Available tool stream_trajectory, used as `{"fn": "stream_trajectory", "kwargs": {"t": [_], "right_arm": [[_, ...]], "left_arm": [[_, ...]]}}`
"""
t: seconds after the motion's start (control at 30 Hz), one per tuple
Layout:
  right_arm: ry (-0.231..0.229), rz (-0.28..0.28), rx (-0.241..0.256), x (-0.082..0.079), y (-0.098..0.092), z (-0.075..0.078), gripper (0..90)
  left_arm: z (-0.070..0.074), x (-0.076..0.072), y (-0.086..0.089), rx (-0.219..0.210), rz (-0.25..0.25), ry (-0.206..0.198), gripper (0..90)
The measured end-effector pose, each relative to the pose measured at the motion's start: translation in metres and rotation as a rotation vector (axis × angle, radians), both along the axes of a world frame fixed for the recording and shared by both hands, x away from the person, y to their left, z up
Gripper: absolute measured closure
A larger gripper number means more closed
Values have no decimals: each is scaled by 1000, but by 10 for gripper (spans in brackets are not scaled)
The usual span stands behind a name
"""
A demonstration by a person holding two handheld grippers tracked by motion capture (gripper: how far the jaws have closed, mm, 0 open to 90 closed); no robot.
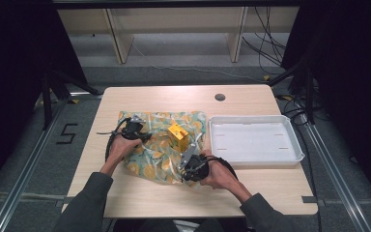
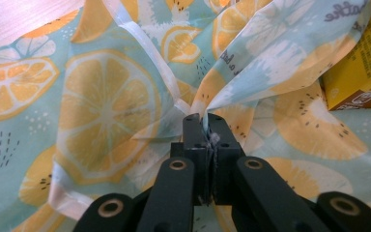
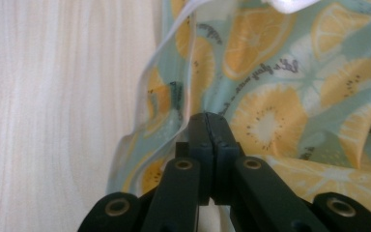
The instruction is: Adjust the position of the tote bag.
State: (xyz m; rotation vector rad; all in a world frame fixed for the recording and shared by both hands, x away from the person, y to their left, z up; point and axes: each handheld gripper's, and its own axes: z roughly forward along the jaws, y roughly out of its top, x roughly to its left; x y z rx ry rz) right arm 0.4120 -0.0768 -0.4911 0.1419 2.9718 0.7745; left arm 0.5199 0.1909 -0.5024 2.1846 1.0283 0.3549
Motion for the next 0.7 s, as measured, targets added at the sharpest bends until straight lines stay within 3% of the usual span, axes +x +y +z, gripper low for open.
{"fn": "stream_trajectory", "kwargs": {"t": [0.03,0.07,0.1,0.13,0.17,0.2,0.27,0.3,0.37,0.4,0.43,0.47,0.5,0.63,0.7], "right_arm": [[25,-64,6,-2,-3,5,840],[29,-75,26,-1,-4,9,782],[2,-105,52,-1,-6,15,750],[2,-105,52,-1,-6,15,750],[-10,-109,75,0,-8,21,706],[-33,-157,128,1,-14,33,615],[-46,-183,154,3,-17,38,592],[-54,-204,180,4,-20,43,570],[-79,-247,245,10,-30,54,499],[-79,-247,245,10,-30,54,499],[-77,-291,265,12,-34,58,474],[-77,-291,265,12,-34,58,474],[-94,-299,283,15,-36,58,455],[-90,-333,292,19,-38,58,432],[-94,-347,300,23,-38,58,411]], "left_arm": [[4,-3,0,-2,4,-9,815],[6,-5,0,-5,1,-15,776],[6,-5,0,-5,1,-15,708],[10,-7,1,-3,5,-27,708],[15,-10,2,-7,9,-44,647],[22,-16,5,-19,17,-55,602],[27,-19,7,-14,17,-67,542],[33,-24,9,-29,29,-75,542],[43,-33,12,-55,40,-103,448],[47,-38,15,-63,42,-102,448],[52,-46,17,-86,49,-107,407],[52,-46,17,-86,49,-107,395],[55,-56,21,-86,54,-118,383],[54,-71,23,-104,85,-131,343],[52,-87,22,-96,66,-139,336]]}}
